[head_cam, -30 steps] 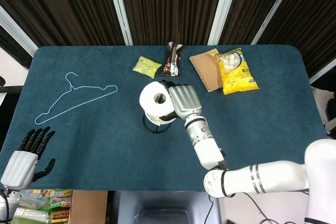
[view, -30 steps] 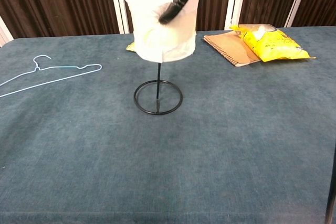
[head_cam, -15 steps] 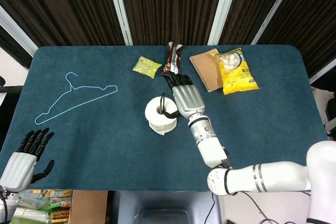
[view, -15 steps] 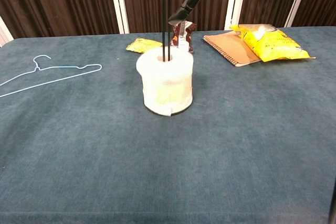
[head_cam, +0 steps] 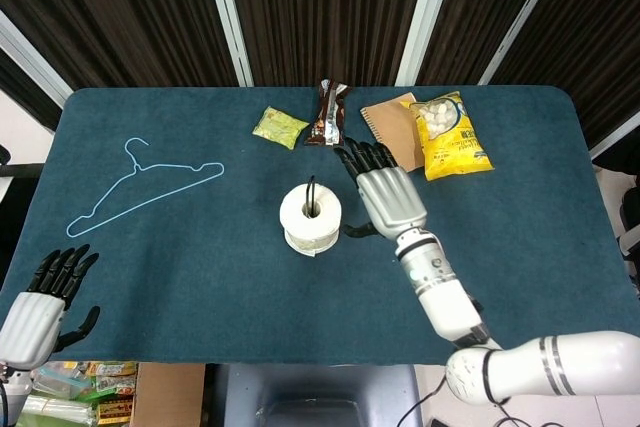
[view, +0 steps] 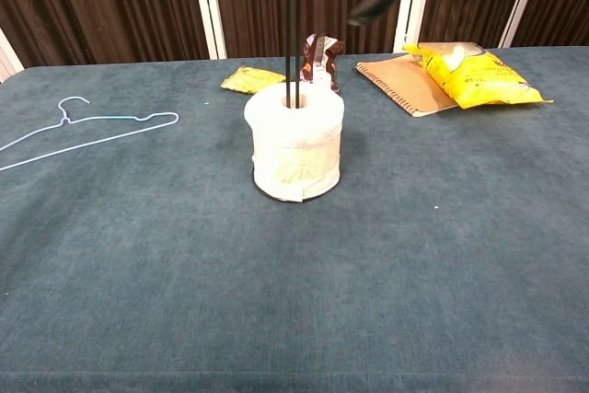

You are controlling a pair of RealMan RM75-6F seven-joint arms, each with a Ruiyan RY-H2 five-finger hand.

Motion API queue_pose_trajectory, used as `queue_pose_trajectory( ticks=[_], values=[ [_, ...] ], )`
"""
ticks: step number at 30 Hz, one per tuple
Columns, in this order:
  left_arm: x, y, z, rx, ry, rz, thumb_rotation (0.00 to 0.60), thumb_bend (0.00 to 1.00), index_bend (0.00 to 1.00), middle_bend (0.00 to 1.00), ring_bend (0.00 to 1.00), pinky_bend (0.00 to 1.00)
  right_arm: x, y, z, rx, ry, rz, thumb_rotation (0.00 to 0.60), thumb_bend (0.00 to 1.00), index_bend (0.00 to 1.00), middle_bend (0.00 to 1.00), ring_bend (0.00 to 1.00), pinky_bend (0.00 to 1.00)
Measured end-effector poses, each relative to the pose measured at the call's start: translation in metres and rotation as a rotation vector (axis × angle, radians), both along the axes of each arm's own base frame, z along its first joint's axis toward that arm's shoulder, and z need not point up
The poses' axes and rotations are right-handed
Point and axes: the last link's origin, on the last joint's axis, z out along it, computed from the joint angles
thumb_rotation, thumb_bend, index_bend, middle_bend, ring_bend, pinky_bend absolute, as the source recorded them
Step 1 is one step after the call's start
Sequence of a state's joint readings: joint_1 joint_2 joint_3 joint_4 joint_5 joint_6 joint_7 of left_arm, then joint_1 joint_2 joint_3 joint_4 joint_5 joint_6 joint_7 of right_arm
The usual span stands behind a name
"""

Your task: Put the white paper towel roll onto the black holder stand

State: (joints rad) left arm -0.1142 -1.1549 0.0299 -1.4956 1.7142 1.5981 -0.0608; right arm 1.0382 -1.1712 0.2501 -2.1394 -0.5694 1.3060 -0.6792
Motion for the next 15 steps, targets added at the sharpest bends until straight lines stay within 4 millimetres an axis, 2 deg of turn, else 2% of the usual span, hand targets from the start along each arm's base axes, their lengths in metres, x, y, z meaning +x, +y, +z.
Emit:
queue_pose_trajectory(
  ticks=[3,6,9,13,15],
  values=[
    [0.001,0.0,-0.002,0.006,-0.001,-0.012,0.6,0.41,0.0,0.0,0.0,0.07,-0.028,0.018,0.012,-0.043,0.039,0.032,0.6,0.22,0.0,0.0,0.0,0.0],
    [0.003,-0.001,-0.003,0.016,0.003,-0.022,0.6,0.41,0.0,0.0,0.0,0.07,-0.063,0.04,0.023,-0.096,0.072,0.056,0.6,0.21,0.0,0.0,0.0,0.0],
    [0.004,-0.002,-0.005,0.022,0.008,-0.033,0.6,0.41,0.0,0.0,0.0,0.07,-0.111,0.07,0.032,-0.146,0.085,0.045,0.6,0.21,0.0,0.0,0.0,0.0],
    [0.005,-0.003,-0.008,0.031,0.018,-0.052,0.6,0.41,0.0,0.0,0.0,0.06,-0.189,0.119,0.043,-0.218,0.097,-0.053,0.6,0.21,0.0,0.0,0.0,0.0],
    [0.005,-0.004,-0.008,0.033,0.022,-0.055,0.6,0.42,0.0,0.0,0.0,0.06,-0.218,0.137,0.046,-0.249,0.112,-0.089,0.6,0.21,0.0,0.0,0.0,0.0]
  ],
)
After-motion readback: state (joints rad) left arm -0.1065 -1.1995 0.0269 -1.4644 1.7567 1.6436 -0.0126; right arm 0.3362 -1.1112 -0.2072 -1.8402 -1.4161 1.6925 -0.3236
